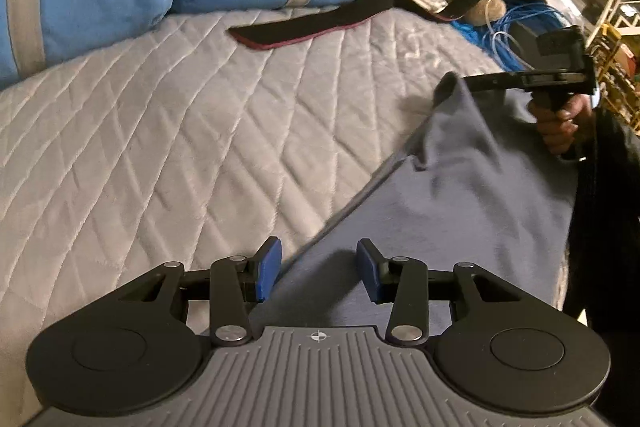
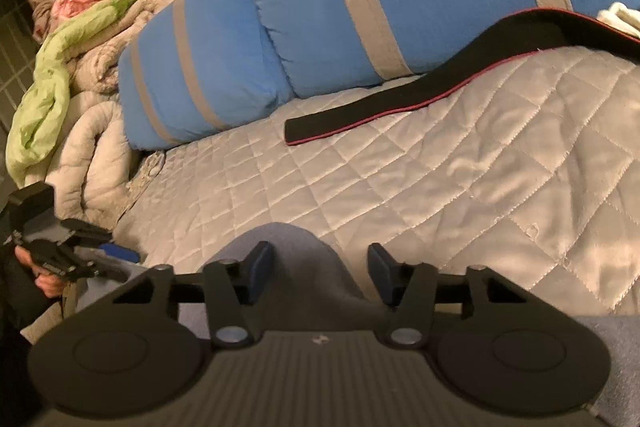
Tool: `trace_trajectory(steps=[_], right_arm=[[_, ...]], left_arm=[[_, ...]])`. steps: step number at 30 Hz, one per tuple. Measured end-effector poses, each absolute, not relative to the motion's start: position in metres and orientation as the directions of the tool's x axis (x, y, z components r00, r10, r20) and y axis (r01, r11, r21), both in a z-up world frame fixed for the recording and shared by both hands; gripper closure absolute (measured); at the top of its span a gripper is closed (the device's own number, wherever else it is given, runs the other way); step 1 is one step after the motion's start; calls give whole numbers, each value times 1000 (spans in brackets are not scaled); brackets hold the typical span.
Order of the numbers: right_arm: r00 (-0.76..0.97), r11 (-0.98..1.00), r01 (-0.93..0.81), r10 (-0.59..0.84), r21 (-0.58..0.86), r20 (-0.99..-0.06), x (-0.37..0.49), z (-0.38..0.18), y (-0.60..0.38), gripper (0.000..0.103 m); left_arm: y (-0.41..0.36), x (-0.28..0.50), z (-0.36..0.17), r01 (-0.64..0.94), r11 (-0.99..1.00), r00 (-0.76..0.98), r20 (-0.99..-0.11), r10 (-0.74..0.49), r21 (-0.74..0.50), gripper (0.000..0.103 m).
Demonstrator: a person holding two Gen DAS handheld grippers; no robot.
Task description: Fold clothes
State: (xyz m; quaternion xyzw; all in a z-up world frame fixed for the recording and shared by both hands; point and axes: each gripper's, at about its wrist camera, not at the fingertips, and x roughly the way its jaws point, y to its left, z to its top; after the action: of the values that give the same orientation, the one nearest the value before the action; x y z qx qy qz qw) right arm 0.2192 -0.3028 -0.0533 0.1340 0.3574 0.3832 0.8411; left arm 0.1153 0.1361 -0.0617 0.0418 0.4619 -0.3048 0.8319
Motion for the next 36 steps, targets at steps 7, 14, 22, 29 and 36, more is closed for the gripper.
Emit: trace_trajectory(steps=[7,14,22,29,36], right_arm=[[493,712,-568,696,412,-523,212,-52,-299,93],[514,730,-568,676,380,-528,209,-50,-299,94],[577,767,-509,640,390,-507,209,-44,-303,46],[676,801,-511,598,312,-431,181,-19,-283,20],[772,871,-457,488,179,-407,132,-5,-240,0]], left_arm=[[146,111,-52,553,811,384,-806,-450,-189,100],[144,103,-45,580,803,366,-836,-408,-138,100],[144,100,-48,575,811,342,-869,-359,-109,99],[146,95,-40,544,837,382,-869,-313,-63,97],[162,76,-15,391,921,533,-814,-231,-6,64]])
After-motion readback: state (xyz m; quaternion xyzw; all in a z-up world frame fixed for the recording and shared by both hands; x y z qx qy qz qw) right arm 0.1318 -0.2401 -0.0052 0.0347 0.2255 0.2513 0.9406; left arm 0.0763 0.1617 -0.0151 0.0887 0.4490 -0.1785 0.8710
